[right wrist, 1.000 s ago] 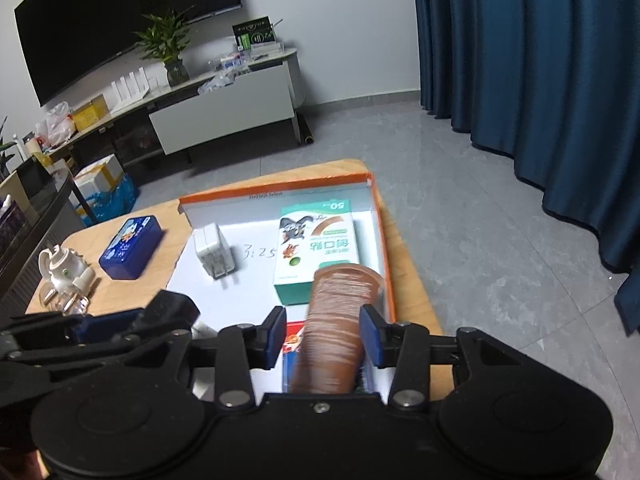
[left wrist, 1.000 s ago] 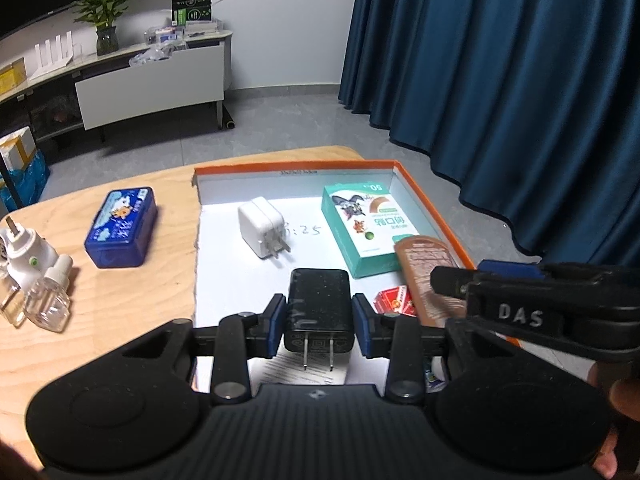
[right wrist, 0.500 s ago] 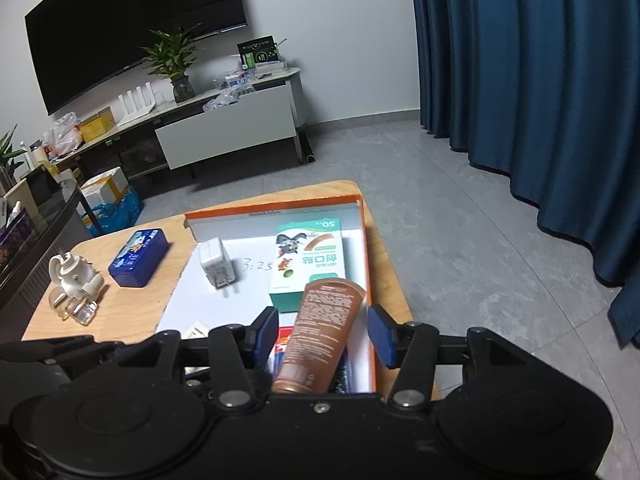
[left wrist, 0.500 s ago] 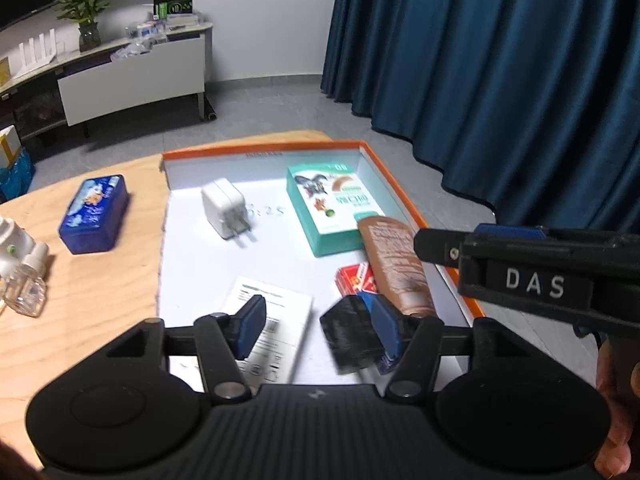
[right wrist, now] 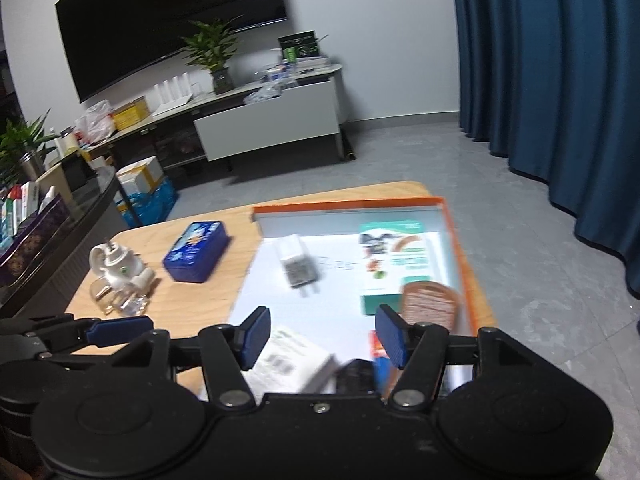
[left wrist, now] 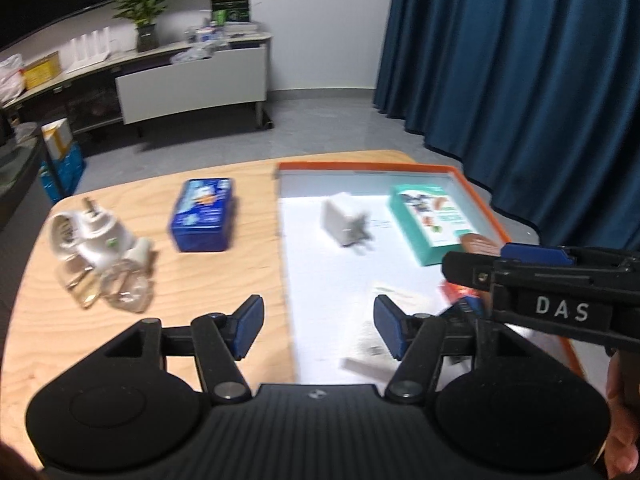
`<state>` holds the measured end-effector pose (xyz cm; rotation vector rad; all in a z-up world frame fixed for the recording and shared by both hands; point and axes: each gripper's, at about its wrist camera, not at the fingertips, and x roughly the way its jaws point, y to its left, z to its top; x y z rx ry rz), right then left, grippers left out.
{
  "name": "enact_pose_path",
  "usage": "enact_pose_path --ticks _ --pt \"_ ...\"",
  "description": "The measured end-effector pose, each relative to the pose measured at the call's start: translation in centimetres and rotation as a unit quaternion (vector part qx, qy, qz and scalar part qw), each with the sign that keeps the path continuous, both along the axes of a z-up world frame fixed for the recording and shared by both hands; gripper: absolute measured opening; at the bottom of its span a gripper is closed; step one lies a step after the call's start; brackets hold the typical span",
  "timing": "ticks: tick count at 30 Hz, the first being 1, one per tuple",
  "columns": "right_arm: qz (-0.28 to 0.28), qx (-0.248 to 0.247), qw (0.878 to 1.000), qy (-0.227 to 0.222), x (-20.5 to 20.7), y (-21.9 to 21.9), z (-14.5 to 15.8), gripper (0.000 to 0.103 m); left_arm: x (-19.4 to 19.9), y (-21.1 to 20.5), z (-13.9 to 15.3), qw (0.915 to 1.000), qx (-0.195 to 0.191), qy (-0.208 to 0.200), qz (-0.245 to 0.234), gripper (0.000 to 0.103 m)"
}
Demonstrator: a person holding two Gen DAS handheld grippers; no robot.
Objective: Organize rigid objects
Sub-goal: 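Withdraw both tools from the tray toward the diffuser on the table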
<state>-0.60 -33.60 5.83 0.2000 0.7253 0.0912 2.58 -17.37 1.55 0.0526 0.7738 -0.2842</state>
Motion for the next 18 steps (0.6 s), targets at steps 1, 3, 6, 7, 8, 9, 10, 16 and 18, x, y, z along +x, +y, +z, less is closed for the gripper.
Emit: enact_pose_path --ticks 1,3,6,7,8,9,10,16,18 --pt "0.003 -0.002 1.0 0.001 0.2 0.5 0.0 0.071 0.1 0.8 0.0 1.0 0.001 -0.001 0.005 0.062" --pt "0.011 -0.003 1.0 0.003 0.5 1.6 0.0 0.071 0.1 2.4 0.1 0.9998 0.0 -0.001 0.019 0.062" --pt "0.024 -0.003 1.0 0.005 1.0 3.2 -0.1 0.071 0.4 4.6 0.2 0.9993 -0.002 0.002 0.038 0.062" --pt "0.029 -0.003 1.0 0.007 1.2 3.8 -0.2 0.071 0.4 5.3 0.3 0.999 -0.002 0.001 0.044 0.062" --pt "0.035 -0.003 0.999 0.009 1.4 4.4 -0.2 0.071 0.4 6.0 0.3 0.9988 0.0 -0.001 0.049 0.062" --pt "0.039 -0.003 0.999 0.011 1.6 5.0 -0.3 0.071 0.4 6.7 0.3 0.9984 0.003 -0.003 0.056 0.062" --pt "0.045 -0.004 0.999 0.012 1.8 5.8 -0.3 0.071 0.4 7.5 0.4 0.998 0.004 -0.005 0.063 0.063" --pt "0.088 -0.005 0.996 0.018 3.2 10.1 -0.6 0.071 0.7 12.3 0.4 0.9941 0.003 -0.003 0.108 0.063" --pt "0.102 -0.001 0.995 0.021 3.8 11.4 -0.8 0.071 0.9 14.0 0.3 0.9925 0.003 -0.002 0.122 0.064"
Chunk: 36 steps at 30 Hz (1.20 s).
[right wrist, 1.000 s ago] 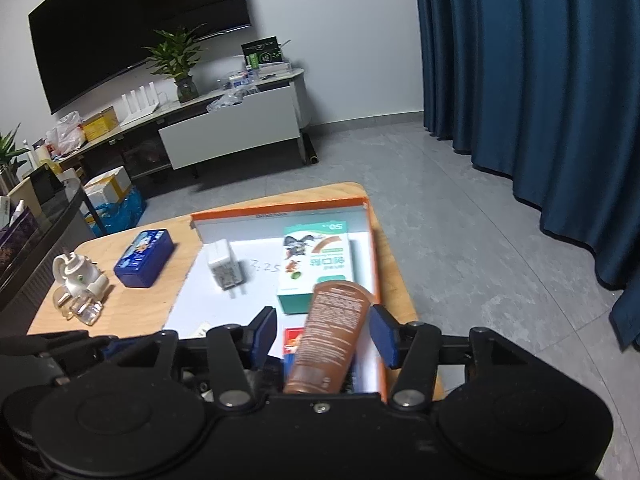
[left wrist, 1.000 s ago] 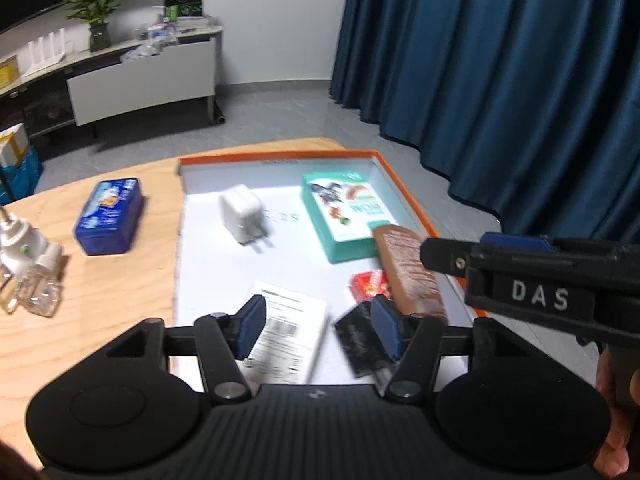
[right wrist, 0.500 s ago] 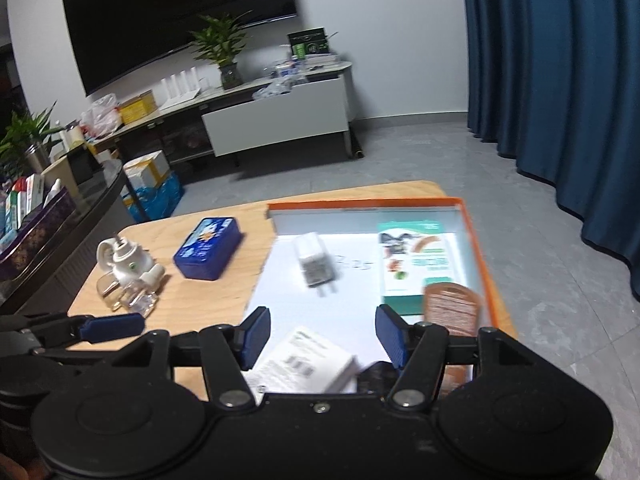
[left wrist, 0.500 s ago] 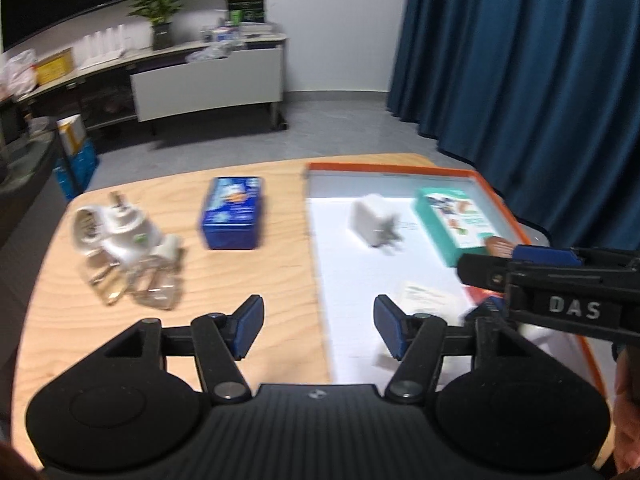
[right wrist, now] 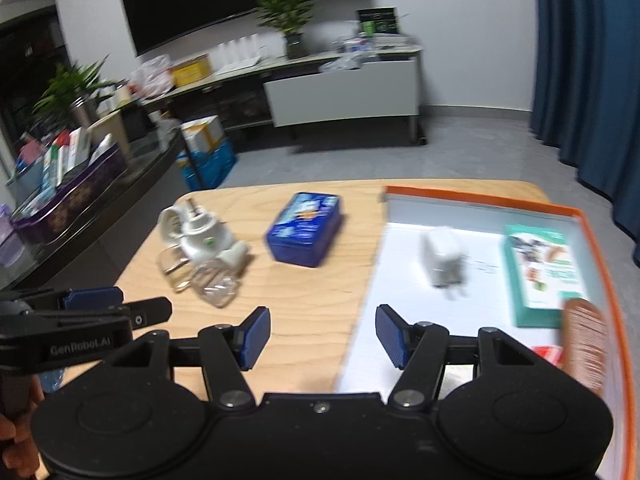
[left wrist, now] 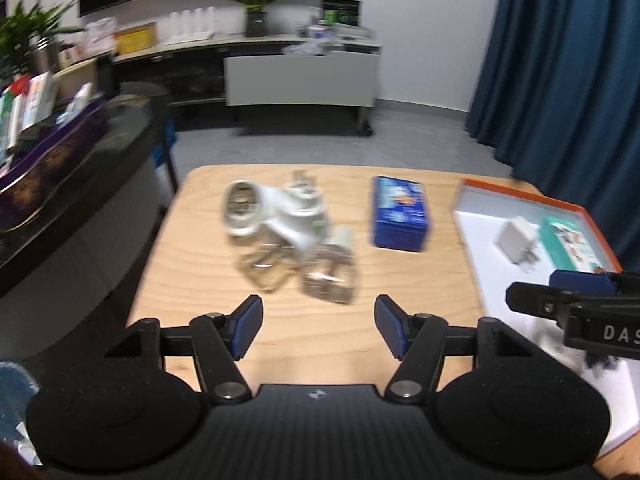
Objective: Organize rigid objects
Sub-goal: 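Withdraw both tools from the tray toward the diffuser on the table, then grasp the glass diffuser bottle with the left tool while the right tool grasps the white diffuser plug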
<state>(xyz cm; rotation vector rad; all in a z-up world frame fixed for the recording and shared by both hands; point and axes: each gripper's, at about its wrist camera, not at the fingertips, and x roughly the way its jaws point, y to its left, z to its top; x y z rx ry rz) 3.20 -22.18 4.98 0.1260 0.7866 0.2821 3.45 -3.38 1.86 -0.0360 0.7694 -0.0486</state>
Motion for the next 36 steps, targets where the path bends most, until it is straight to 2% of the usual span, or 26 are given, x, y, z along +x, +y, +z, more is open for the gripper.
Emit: enact_pose_path --ticks 5,12,21,26,30,32,34,36 --pt "0.039 0.018 0.999 0.008 2.3 3.6 -0.6 0.078 0.7 4.0 -0.2 0.9994 -0.006 0.001 0.033 0.064" --pt "0.083 0.035 0.996 0.008 7.1 8.4 -1.4 0.084 1.6 8.0 -0.2 0.9981 -0.017 -0.003 0.059 0.066" --pt "0.112 -0.001 0.993 0.04 12.5 14.0 -4.2 0.088 3.0 10.4 -1.1 0.9974 -0.033 -0.004 0.063 0.066" --pt "0.118 -0.012 0.992 0.045 14.6 15.5 -4.9 0.098 3.5 10.9 -1.7 0.9971 -0.045 -0.002 0.062 0.066" --pt "0.124 -0.032 0.99 0.063 15.7 16.4 -6.2 0.098 3.7 10.9 -2.2 0.9973 -0.042 0.001 0.06 0.066" --pt "0.124 -0.033 0.991 0.047 15.3 16.3 -6.3 0.085 3.8 11.0 -2.3 0.9974 -0.043 0.002 0.058 0.066" --pt "0.123 -0.024 0.991 0.047 15.1 15.9 -6.2 0.08 3.8 10.9 -2.4 0.9975 -0.042 0.002 0.057 0.066" --pt "0.122 -0.022 0.992 0.038 14.7 15.6 -5.9 0.081 3.8 10.8 -2.4 0.9978 -0.039 0.001 0.054 0.066"
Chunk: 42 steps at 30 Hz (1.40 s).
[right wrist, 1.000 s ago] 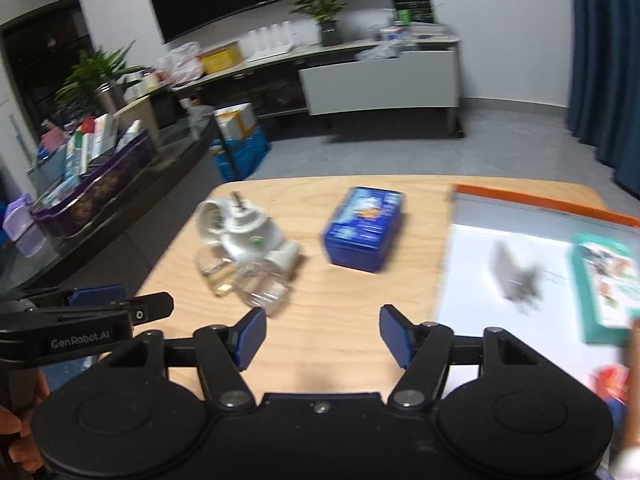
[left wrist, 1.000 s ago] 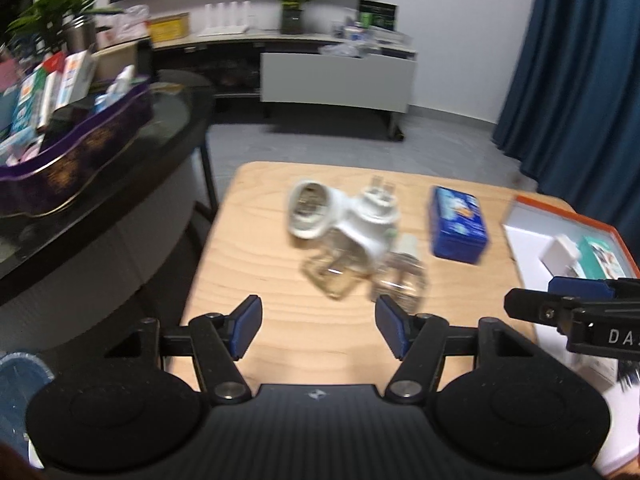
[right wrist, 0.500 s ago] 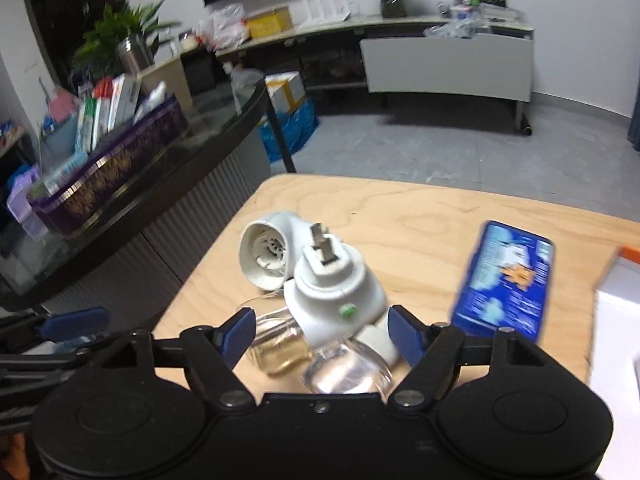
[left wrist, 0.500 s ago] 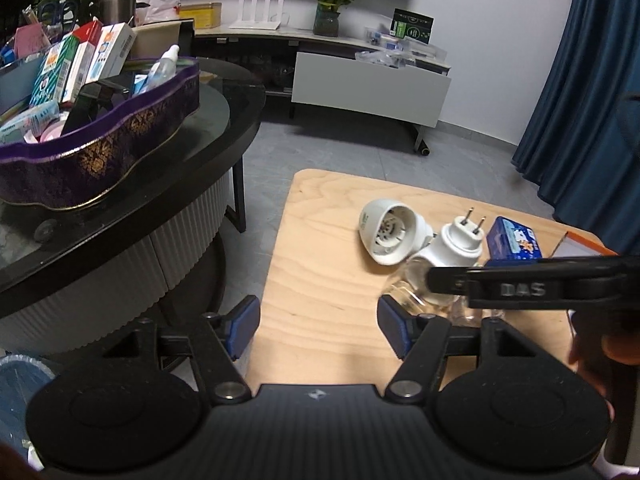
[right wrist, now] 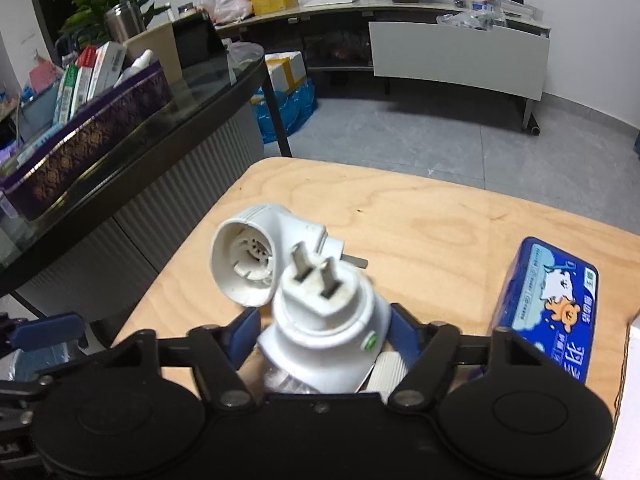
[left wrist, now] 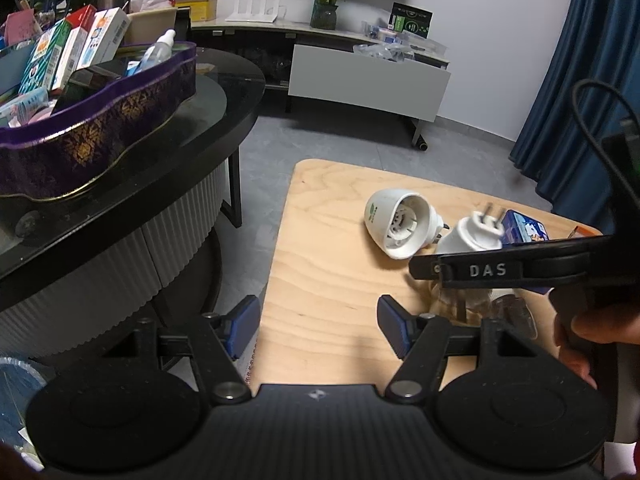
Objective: Organize rigid objects
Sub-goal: 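Grasp the glass diffuser bottle with the left tool while the right tool grasps the white diffuser plug, then carry the glass bottle and white plug over the tray with both tools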
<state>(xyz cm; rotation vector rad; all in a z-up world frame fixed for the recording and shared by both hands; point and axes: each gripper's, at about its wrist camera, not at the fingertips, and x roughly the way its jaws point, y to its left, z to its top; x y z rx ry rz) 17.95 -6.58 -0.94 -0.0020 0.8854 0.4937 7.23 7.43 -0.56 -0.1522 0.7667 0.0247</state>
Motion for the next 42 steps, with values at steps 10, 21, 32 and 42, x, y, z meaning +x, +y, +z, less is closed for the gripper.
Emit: enact_pose_path --ticks 10,21,32,42 --pt "-0.003 0.061 0.998 -0.026 -2.7 -4.0 3.7 0.064 -0.2 -1.7 0.0 0.9998 -0.007 0.001 -0.019 0.066" --pt "-0.093 0.066 0.991 -0.063 -7.9 -15.1 7.6 0.064 1.5 -8.5 -1.6 0.9957 -0.039 0.017 -0.083 0.068" --pt "-0.132 0.071 0.988 -0.048 -11.3 -20.0 5.8 0.064 4.2 -14.1 -3.1 0.9973 -0.028 0.023 -0.063 0.082" --pt "-0.142 0.095 0.984 -0.054 -12.3 -20.9 6.1 0.064 2.4 -14.0 -3.0 0.9961 -0.007 0.013 -0.087 0.05"
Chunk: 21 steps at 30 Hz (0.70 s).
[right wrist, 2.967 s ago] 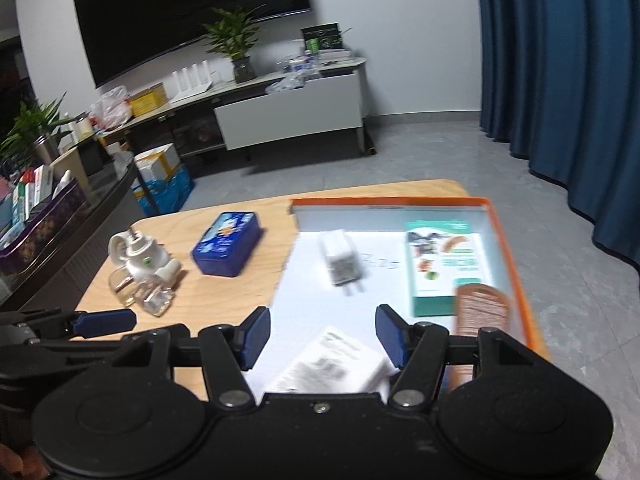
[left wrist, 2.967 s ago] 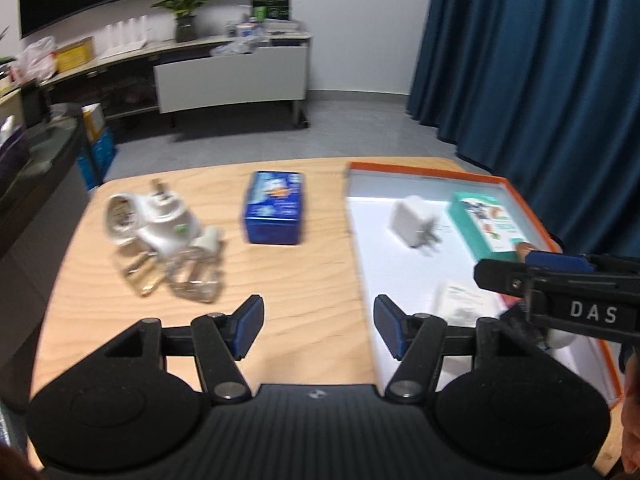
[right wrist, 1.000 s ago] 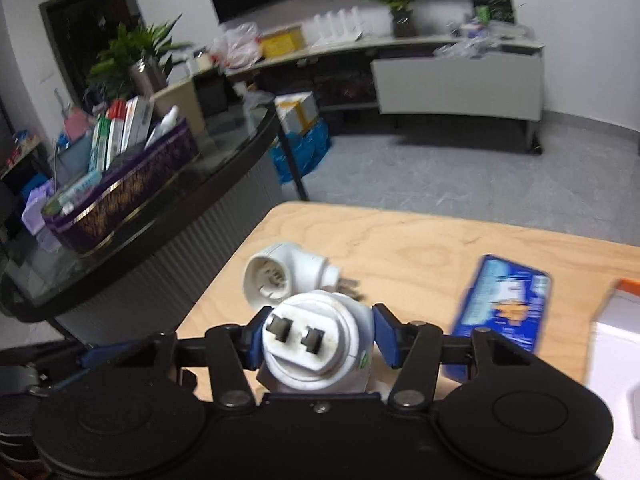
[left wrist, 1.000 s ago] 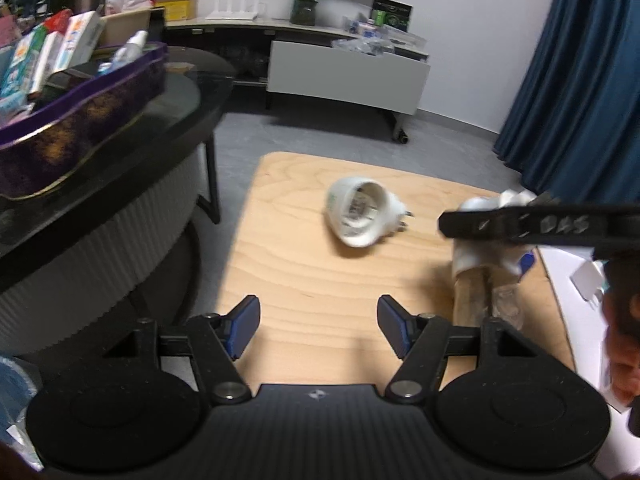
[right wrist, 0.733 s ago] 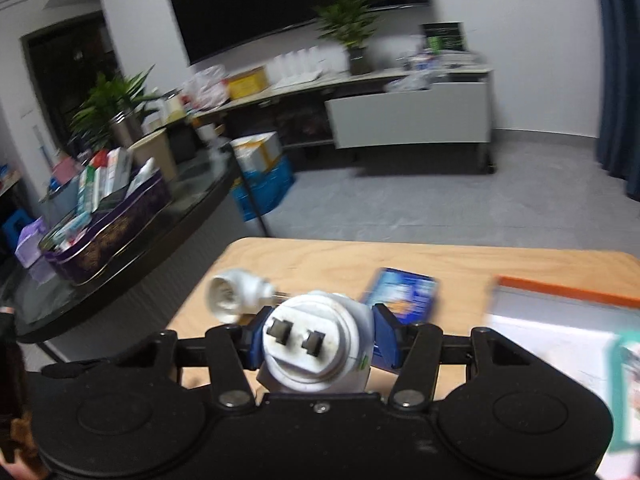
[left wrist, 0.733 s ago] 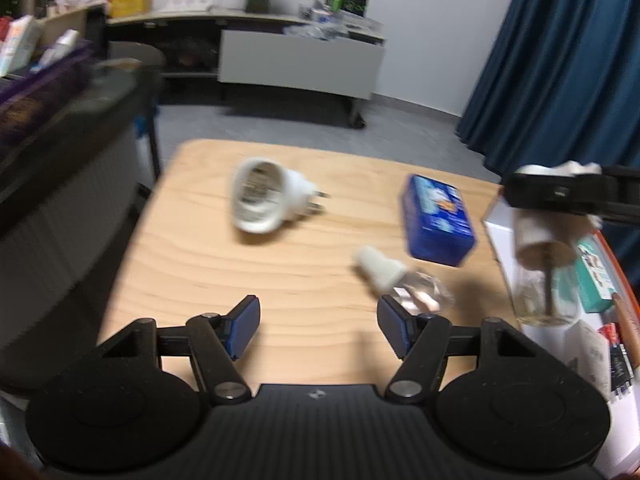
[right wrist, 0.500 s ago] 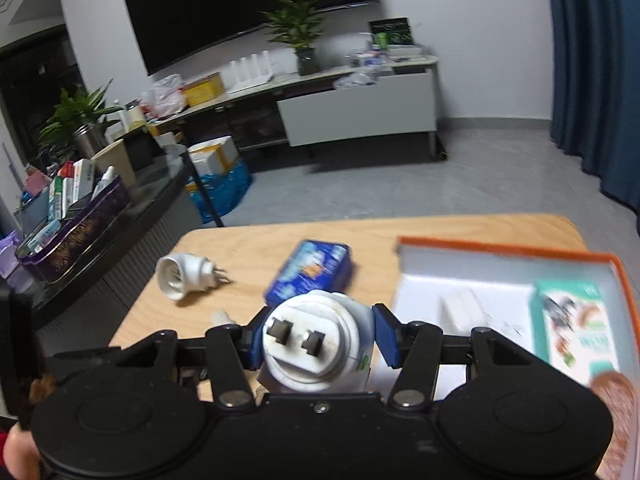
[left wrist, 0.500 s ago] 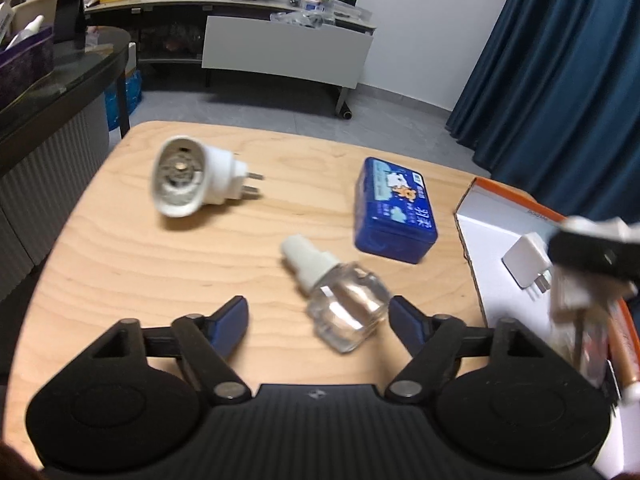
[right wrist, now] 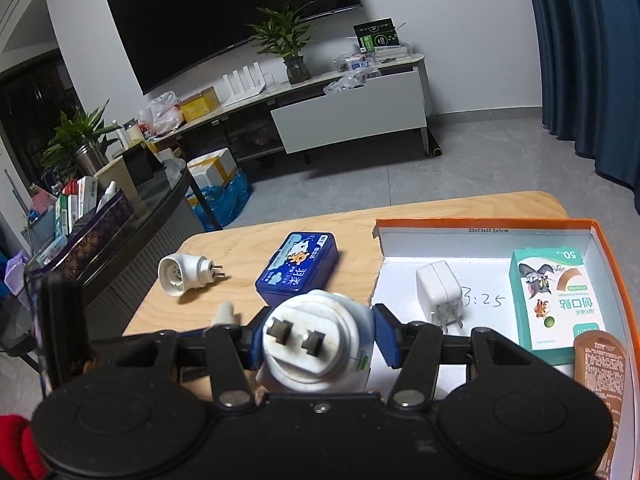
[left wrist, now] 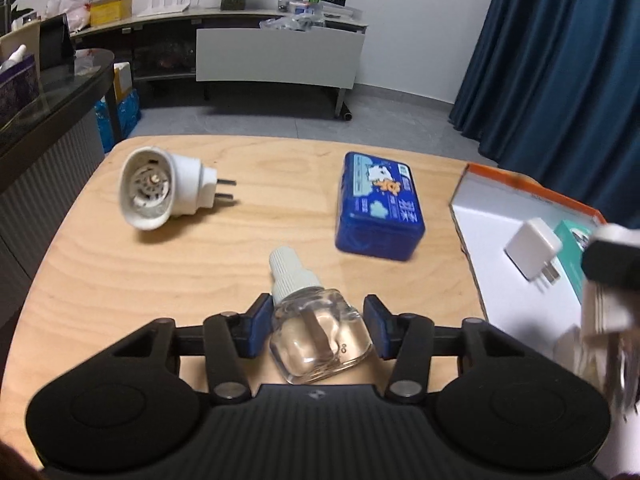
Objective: Organize rigid objects
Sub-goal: 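Carry the glass bottle and white plug over the tray with both tools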
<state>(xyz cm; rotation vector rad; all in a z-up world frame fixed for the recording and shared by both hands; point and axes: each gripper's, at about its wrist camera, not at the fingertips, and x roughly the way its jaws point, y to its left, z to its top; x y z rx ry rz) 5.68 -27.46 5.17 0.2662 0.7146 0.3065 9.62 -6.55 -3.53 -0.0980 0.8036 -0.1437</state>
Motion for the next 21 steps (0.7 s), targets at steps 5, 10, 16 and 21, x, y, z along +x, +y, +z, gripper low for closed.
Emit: enact_pose_path --ticks 5,10,16,21 --pt "-0.011 0.008 1.0 -0.008 -1.0 -0.8 0.7 0.064 -1.9 0.1 2.0 0.9998 0.008 -0.015 -0.011 0.05" --pt "-0.032 0.005 0.999 -0.02 -2.6 -2.5 1.9 0.064 -3.7 -1.6 4.5 0.999 0.0 -0.031 -0.032 0.05" --pt "-0.075 -0.007 0.997 -0.033 -5.1 -6.5 3.5 0.064 -5.3 -5.7 7.0 0.9957 -0.024 -0.046 -0.076 0.05" --pt "-0.106 -0.023 0.993 -0.035 -7.0 -9.7 4.2 0.064 -5.8 -8.7 8.1 0.9921 -0.03 -0.055 -0.109 0.05"
